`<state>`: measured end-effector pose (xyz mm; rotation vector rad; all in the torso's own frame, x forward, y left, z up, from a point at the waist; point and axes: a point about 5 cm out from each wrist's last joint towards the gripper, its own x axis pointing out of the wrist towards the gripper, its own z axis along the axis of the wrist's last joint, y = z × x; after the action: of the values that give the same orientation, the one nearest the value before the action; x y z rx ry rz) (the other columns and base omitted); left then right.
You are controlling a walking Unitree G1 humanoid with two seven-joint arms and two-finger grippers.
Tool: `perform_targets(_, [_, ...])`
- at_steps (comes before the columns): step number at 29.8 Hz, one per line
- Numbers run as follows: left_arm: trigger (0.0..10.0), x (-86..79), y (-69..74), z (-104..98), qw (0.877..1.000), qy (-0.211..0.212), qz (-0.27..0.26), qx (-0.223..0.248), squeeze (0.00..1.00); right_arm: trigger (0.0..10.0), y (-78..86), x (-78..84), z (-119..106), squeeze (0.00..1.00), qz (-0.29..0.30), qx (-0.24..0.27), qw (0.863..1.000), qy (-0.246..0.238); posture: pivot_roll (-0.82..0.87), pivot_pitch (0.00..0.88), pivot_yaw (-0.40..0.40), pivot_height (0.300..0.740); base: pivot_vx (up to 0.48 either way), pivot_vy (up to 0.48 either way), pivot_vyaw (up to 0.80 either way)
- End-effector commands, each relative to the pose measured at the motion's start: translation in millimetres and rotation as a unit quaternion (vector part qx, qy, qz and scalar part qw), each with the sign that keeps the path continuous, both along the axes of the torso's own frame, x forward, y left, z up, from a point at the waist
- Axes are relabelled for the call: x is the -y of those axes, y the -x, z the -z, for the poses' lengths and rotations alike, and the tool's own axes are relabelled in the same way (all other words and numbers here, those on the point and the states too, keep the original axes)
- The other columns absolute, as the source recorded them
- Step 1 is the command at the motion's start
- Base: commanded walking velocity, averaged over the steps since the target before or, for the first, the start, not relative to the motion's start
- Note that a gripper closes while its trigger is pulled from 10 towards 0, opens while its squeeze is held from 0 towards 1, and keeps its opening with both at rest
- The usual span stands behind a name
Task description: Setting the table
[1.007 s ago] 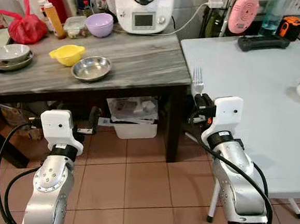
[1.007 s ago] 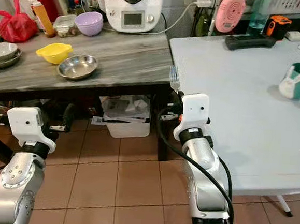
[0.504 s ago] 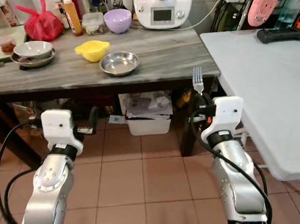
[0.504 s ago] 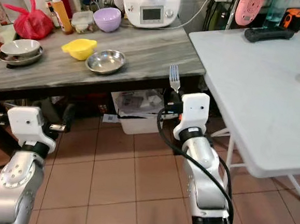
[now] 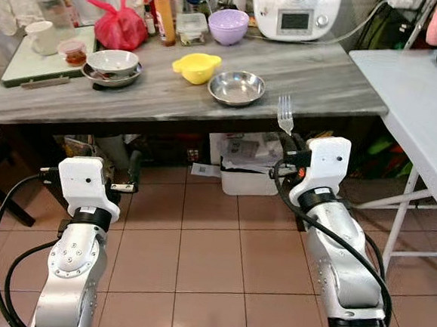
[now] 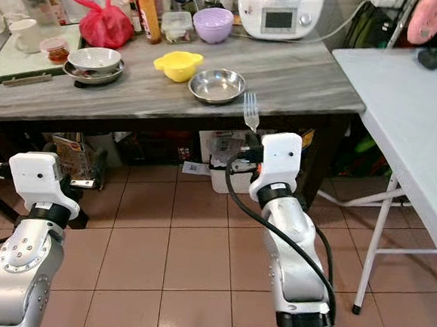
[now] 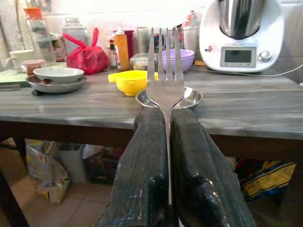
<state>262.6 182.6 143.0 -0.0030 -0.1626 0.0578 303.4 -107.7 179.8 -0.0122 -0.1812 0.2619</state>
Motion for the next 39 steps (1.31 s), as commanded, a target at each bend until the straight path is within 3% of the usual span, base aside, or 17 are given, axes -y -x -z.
perform_targets(1, [10.0,2.3,1.9,-1.6,1.000,0.004,0.016,0.005,0.00,10.0,-1.3,4.1,-3.1,0.00,0.006,0.004,1.000,-0.001,-0.07,0.075,0.097,0.740,0.000,0.000,-0.43])
perform_targets(10, [10.0,5.0,2.2,-1.6,1.000,0.005,0.029,0.007,0.00,10.0,-1.5,4.5,-3.1,0.00,0.007,0.004,1.000,-0.003,-0.07,0.073,0.100,0.740,0.197,0.000,-0.45])
perform_targets(25, [10.0,9.1,2.3,0.0,0.999,0.014,0.048,0.003,0.00,10.0,-0.4,5.6,-3.1,0.00,0.011,0.003,1.000,-0.004,-0.08,0.077,0.104,0.740,0.431,0.000,-0.34])
perform_targets(39, [10.0,16.6,3.5,3.5,0.998,0.021,0.065,-0.003,0.00,10.0,0.5,5.7,-2.6,0.00,0.012,0.004,1.000,0.002,-0.09,0.075,0.105,0.740,0.480,0.000,0.00])
